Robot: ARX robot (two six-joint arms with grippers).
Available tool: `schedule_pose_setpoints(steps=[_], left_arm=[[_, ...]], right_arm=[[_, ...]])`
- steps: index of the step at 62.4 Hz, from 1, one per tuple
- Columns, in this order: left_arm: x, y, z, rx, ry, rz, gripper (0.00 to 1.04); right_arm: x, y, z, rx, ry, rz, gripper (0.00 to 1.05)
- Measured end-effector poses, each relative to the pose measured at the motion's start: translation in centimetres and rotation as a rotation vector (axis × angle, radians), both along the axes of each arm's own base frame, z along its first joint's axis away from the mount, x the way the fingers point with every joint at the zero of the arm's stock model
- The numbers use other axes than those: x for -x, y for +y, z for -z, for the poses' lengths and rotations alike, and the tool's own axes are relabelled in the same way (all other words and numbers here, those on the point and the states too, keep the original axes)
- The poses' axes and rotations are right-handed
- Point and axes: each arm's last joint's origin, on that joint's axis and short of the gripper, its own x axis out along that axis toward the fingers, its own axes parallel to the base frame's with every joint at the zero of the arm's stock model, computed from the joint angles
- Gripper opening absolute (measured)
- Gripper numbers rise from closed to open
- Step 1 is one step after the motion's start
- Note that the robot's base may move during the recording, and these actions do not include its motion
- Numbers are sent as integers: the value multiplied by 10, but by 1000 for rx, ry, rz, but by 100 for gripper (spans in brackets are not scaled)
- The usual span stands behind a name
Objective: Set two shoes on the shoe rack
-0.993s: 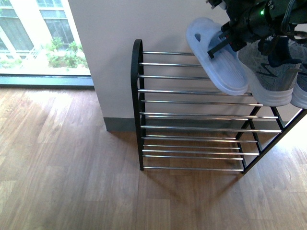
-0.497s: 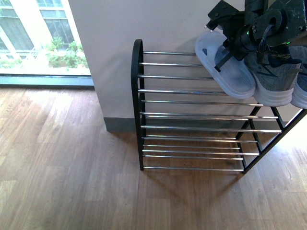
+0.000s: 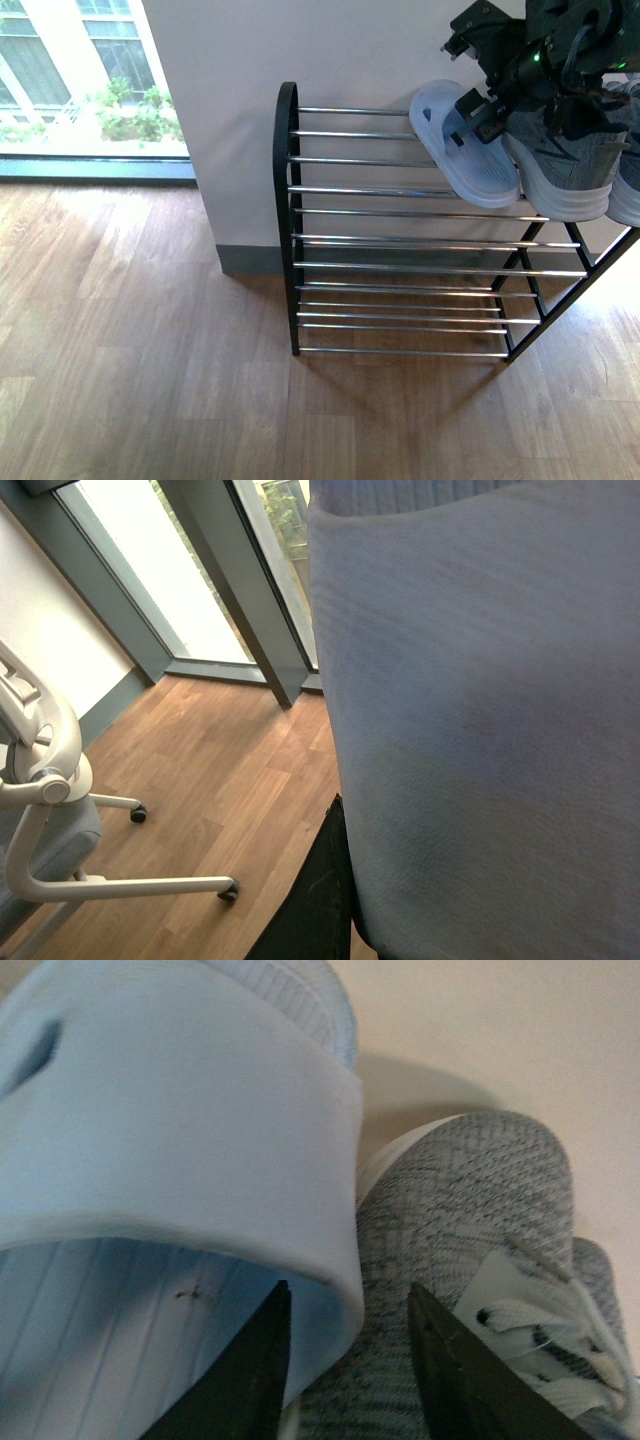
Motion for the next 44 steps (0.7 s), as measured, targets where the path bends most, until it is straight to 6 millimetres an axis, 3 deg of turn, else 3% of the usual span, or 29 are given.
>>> schedule_pose_setpoints(steps=[5, 13, 17, 21, 26, 31, 32, 44], left_arm=[[0, 0, 0, 0, 0, 0, 2], [0, 0, 0, 0, 0, 0, 2], [0, 0, 0, 0, 0, 0, 2], [0, 0, 0, 0, 0, 0, 2], [0, 0, 0, 0, 0, 0, 2], [0, 0, 0, 0, 0, 0, 2], [0, 0, 0, 0, 0, 0, 2], [0, 0, 0, 0, 0, 0, 2]], right_arm=[[6, 2, -19, -66, -5, -3, 67], [25, -5, -88, -273, 9, 0, 96], [38, -20, -126, -343, -16, 34, 95], [44, -32, -149, -364, -77, 56, 96], [52, -41, -156, -474, -318, 113, 85], [73, -44, -146, -588, -492, 110, 73], [85, -45, -139, -616, -537, 101, 68], [147, -50, -122, -693, -623, 77, 40]])
